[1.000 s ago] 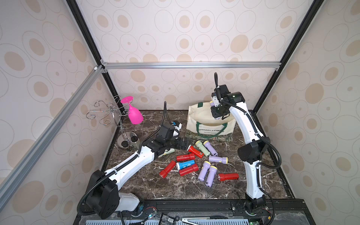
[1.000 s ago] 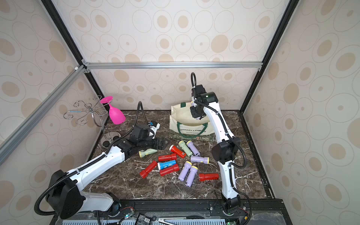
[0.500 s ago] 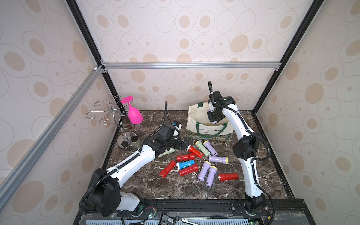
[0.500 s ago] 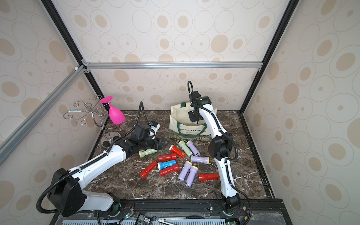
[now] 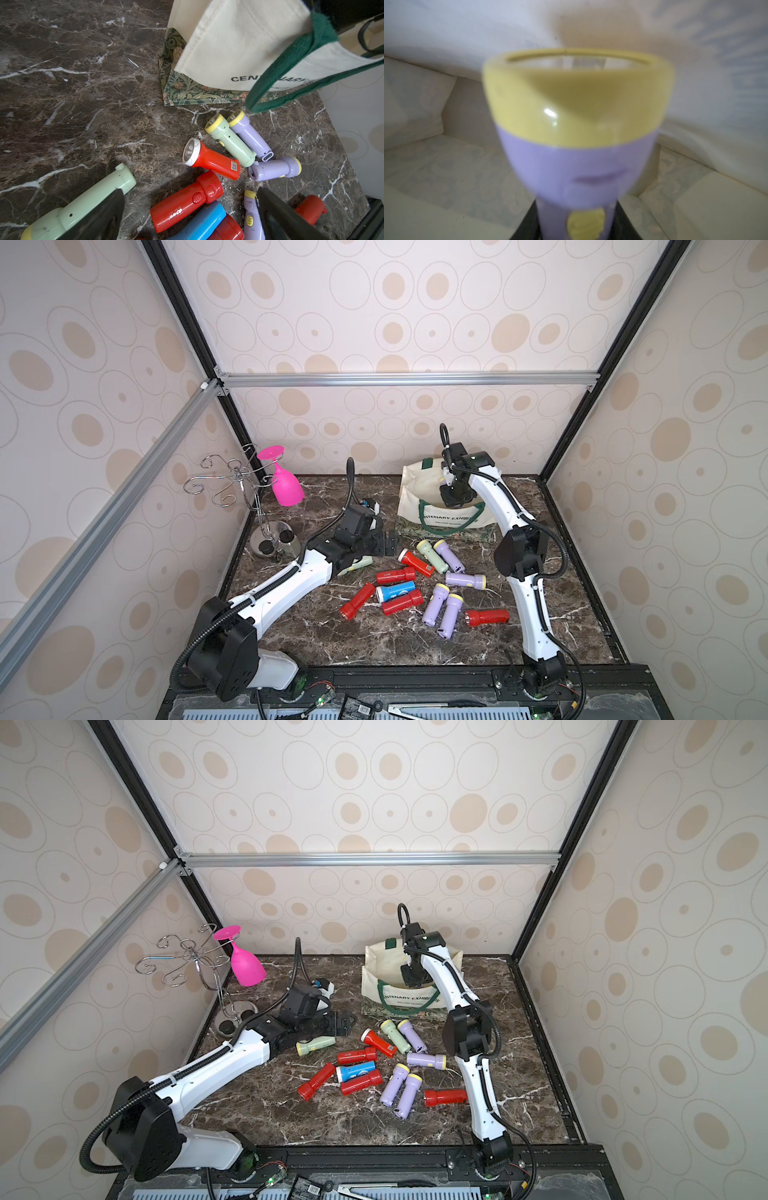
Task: Put the flashlights into the tote bags
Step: Place the flashlight in the canvas bag.
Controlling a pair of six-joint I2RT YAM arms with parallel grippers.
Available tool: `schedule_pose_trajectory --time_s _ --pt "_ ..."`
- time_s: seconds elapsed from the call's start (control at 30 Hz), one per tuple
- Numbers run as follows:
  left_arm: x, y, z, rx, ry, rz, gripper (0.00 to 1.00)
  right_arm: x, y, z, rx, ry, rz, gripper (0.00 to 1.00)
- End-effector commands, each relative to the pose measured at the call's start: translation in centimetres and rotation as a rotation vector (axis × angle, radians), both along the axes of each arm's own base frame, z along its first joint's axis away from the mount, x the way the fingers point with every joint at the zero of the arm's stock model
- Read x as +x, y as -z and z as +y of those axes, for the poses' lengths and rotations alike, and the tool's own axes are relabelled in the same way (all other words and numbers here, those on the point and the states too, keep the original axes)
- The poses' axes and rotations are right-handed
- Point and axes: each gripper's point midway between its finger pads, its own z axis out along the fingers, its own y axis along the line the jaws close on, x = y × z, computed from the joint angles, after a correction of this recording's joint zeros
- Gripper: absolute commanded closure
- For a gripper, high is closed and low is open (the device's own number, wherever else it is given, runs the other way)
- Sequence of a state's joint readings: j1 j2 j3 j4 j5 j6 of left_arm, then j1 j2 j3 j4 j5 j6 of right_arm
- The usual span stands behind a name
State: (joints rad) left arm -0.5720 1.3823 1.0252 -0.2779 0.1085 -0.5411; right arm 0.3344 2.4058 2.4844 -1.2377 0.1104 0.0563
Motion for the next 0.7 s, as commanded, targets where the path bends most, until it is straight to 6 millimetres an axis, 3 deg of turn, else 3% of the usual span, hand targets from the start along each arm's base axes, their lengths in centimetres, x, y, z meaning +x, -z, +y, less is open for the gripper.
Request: schedule_pose_trajectory --time_s 0.0,0.27,0.5,0.67 --pt "0.5 -0.7 0.7 -0.014 -0.056 -0.012 0.02 0.1 -0.2 -0.3 -0.013 0.014 -0.008 0.68" --pt "-0.3 0.0 1.8 0.079 -0.031 0.009 0.02 -0.3 -2.4 -0.1 0.016 0.030 -0.040 0.47" --pt "-2.1 0.8 2.9 0.160 0.031 0.030 0.02 -0.8 -5.8 0.0 0.048 0.053 -0.099 0.34" --pt "-3.9 2.2 3.8 0.196 0.054 0.087 0.02 -2.1 -9.7 0.9 0.061 0.023 -0.166 0.27"
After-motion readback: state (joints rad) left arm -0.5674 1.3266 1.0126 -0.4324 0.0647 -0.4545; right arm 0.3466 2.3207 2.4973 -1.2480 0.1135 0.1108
